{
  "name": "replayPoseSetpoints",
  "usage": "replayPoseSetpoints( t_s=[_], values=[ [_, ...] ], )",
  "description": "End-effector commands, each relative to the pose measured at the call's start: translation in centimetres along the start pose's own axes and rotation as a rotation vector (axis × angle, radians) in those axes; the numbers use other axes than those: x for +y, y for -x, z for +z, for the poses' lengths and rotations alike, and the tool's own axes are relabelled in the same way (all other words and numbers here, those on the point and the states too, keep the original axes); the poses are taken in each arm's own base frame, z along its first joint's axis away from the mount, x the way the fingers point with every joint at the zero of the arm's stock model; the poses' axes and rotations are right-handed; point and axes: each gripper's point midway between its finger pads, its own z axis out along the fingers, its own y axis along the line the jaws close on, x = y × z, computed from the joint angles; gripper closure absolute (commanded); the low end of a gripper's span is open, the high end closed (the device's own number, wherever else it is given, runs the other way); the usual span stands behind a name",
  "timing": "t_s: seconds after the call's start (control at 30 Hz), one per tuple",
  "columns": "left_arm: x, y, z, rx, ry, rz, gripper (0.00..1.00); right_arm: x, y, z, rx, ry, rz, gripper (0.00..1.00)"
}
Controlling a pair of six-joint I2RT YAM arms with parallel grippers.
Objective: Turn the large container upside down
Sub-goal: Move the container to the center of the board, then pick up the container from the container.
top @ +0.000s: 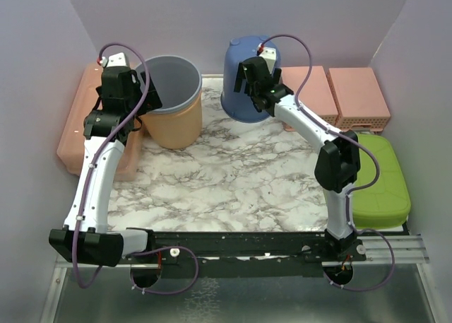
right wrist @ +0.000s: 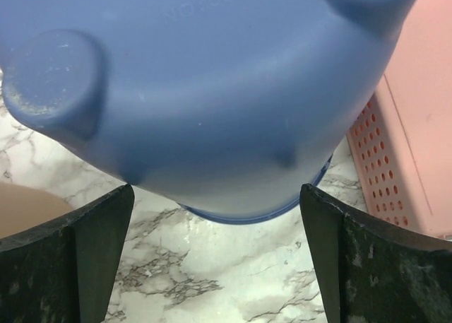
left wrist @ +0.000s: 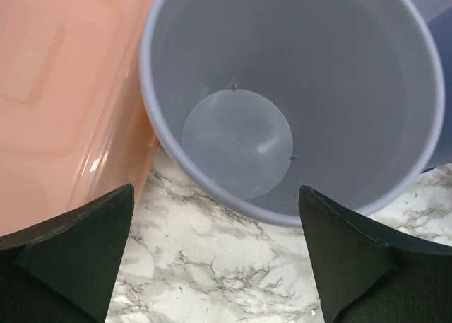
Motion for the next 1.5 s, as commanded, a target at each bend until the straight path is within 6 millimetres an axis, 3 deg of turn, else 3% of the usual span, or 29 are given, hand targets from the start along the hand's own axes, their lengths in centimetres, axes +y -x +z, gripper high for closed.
replayPoseSetpoints(
  t_s=[0.0, 0.2, 0.3, 0.5, 0.67, 0.83, 1.07, 1.17, 1.3, 1.47],
  values=[
    [-0.5, -1.3, 0.4, 0.058, -0.09, -0.044, 0.01, -0.4, -0.4, 0.8, 0.043, 0.035, 0.022, 0.0],
    [-0.1, -2.3, 1.2, 0.089, -0.103, -0.056, 0.05, -1.3, -1.1, 0.8, 0.083, -0.005, 0.046, 0.0],
    [0.2, -2.6, 1.6, 0.097, -0.11, -0.068, 0.08, -0.1, -1.1, -0.1, 0.119, 0.081, 0.056, 0.0],
    [0.7, -2.2, 2.1, 0.084, -0.094, -0.097, 0.16, 3.8, 0.6, -5.1, 0.102, 0.417, 0.087, 0.0],
    [1.7, -2.0, 2.8, 0.067, -0.073, -0.117, 0.21, 5.4, -0.1, -8.8, 0.169, 0.592, 0.098, 0.0],
    [2.4, -2.0, 3.9, 0.046, -0.056, -0.142, 0.37, 6.9, -1.6, -12.3, 0.268, 0.769, 0.111, 0.01],
    [2.0, -3.0, 4.9, 0.084, -0.098, -0.141, 0.52, 6.7, -3.4, -16.5, 0.353, 0.887, 0.151, 0.04],
    [2.1, -3.1, 4.3, 0.073, -0.102, -0.136, 0.72, 5.7, -3.4, -17.9, 0.362, 0.884, 0.121, 0.04],
    [1.9, -3.3, 3.3, 0.069, -0.132, -0.1, 0.81, 4.8, -2.7, -19.3, 0.325, 0.883, 0.126, 0.04],
    [1.6, -3.3, 1.6, 0.062, -0.158, -0.086, 0.97, 5.1, -2.0, -21.7, 0.331, 0.958, 0.18, 0.04]
  ],
)
